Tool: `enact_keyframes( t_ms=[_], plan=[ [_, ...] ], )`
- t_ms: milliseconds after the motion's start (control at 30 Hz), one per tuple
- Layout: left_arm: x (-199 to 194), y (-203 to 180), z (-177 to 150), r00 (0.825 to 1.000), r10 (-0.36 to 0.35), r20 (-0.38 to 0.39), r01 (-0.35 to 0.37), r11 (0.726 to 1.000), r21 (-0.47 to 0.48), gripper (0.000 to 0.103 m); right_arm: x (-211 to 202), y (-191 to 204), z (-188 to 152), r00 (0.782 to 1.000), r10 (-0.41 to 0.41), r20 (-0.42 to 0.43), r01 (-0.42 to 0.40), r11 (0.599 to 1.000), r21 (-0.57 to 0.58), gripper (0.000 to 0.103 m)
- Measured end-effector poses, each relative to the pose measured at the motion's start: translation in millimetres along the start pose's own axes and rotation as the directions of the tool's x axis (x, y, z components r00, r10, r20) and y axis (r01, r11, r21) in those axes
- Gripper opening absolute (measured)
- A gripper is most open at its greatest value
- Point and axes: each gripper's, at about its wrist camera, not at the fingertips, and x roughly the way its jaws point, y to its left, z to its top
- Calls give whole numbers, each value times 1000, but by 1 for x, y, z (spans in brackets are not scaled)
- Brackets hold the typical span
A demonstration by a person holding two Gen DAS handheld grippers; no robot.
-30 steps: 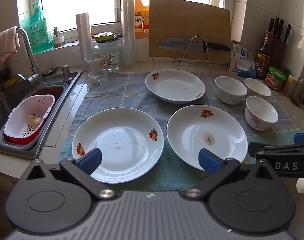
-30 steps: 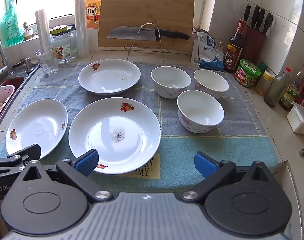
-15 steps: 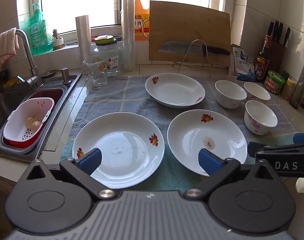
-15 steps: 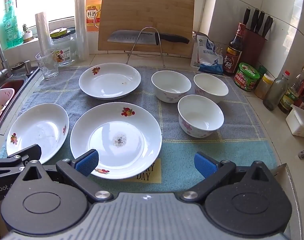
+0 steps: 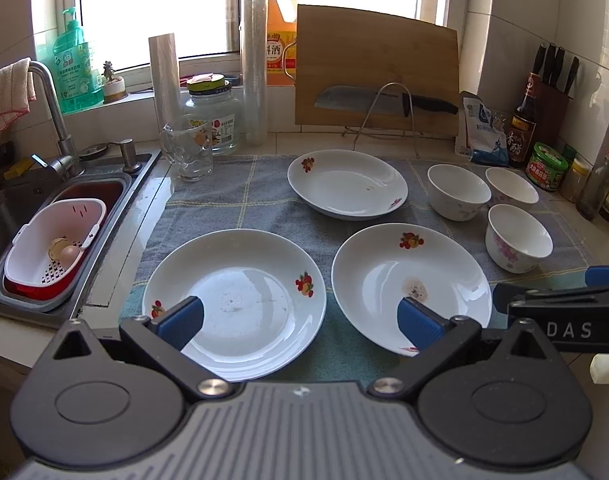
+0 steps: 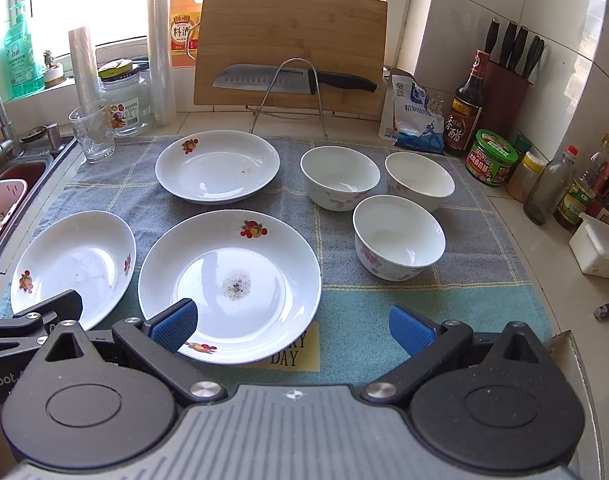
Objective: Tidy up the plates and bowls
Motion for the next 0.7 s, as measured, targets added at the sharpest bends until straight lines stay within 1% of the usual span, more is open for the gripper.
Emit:
enact_keyframes(
  t_ms=[700],
  plan=[
    [-1, -2, -3, 1000, -7, 0, 7, 1000, -1, 102, -1, -2, 0, 1000, -3, 3, 3, 1000, 1, 103]
  ],
)
